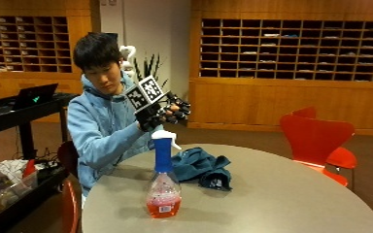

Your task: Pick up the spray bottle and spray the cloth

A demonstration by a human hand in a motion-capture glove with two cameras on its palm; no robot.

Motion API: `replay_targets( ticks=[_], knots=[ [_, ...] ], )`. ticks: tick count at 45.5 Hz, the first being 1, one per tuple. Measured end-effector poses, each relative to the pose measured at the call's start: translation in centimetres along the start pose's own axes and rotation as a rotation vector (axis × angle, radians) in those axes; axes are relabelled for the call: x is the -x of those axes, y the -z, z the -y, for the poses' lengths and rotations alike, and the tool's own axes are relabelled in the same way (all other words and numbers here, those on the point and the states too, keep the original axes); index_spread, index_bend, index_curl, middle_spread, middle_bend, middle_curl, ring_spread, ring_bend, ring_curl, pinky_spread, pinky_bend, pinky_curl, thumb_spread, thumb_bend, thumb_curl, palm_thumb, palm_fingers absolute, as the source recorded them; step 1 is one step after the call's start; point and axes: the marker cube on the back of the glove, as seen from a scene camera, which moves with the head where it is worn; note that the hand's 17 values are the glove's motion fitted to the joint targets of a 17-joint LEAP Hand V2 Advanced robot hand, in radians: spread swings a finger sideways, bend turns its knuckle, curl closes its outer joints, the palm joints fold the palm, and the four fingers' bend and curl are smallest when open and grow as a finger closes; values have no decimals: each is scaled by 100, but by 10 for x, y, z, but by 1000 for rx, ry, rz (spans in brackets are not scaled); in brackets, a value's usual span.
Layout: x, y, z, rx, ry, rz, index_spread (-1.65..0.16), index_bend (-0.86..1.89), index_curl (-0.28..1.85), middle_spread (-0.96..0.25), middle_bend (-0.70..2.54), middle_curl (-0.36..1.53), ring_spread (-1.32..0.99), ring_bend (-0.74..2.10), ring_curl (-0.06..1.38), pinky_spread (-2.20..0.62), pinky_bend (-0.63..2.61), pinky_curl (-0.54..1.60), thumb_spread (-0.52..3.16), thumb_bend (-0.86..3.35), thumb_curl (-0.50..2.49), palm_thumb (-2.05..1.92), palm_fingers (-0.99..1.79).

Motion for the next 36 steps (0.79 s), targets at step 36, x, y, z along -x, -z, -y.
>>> replay_targets(
  ticks=[36],
  knots=[
    [-201, -8, -21, -470, -606, 623, -25, 6, 17, 5, 19, 33, 10, 38, 32, 21, 54, 37, 103, -3, 35, 62, 14]
  ],
)
